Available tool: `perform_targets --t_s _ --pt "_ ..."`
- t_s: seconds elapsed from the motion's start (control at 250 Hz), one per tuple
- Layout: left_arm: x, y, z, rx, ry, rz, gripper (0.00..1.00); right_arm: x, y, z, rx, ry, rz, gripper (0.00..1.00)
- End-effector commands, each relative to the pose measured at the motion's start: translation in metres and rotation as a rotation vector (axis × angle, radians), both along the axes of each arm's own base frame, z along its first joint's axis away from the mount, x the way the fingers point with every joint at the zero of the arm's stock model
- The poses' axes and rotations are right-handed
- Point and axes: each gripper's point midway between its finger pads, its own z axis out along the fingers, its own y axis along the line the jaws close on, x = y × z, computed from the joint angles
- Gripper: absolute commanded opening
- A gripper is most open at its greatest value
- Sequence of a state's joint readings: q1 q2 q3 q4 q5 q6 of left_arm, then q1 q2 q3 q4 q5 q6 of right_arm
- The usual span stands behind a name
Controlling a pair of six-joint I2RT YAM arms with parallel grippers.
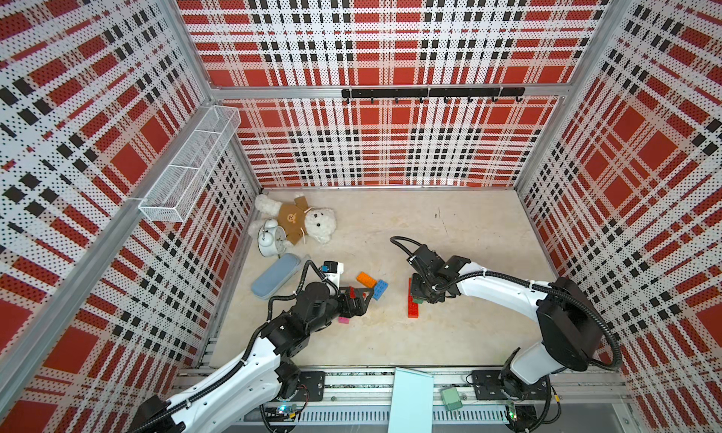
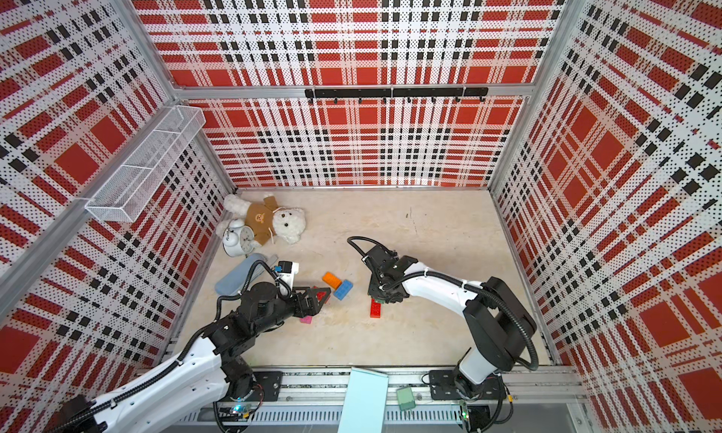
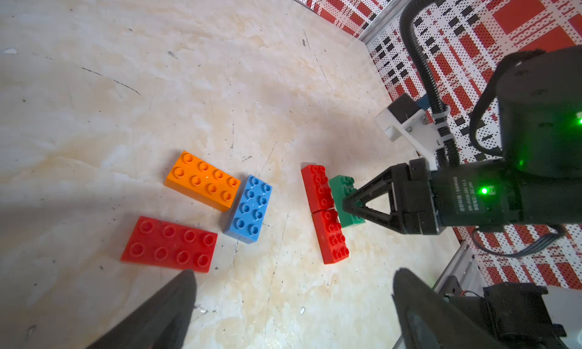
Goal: Assemble a small pinwheel with lego
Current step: Assemble the lego brick with the lego brick.
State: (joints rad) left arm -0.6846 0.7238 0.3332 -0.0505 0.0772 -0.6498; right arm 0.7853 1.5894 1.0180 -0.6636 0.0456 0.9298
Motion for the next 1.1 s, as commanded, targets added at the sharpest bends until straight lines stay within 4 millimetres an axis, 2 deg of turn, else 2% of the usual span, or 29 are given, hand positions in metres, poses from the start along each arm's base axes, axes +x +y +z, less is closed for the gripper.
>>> perform_targets --t_s 0.0,0.336,0.772,1.096 --pt "0.002 0.0 0.0 -0.023 -0.003 0.002 0.99 0.001 0.003 -0.002 -0.019 0.012 0.02 0.03" --pt "0.004 0.001 -0.003 -0.029 0.009 0.003 0.99 -0.005 -0.003 -0.006 -0.056 0.041 0.047 0.03" --pt "0.006 0.003 -0.004 -0.042 0.018 0.013 0.99 0.002 0.001 -0.006 -0.088 0.04 0.076 0.04" --pt "0.007 0.007 -0.005 -0.045 0.019 0.027 0.99 -0.001 -0.001 -0.013 -0.093 0.062 0.082 0.04"
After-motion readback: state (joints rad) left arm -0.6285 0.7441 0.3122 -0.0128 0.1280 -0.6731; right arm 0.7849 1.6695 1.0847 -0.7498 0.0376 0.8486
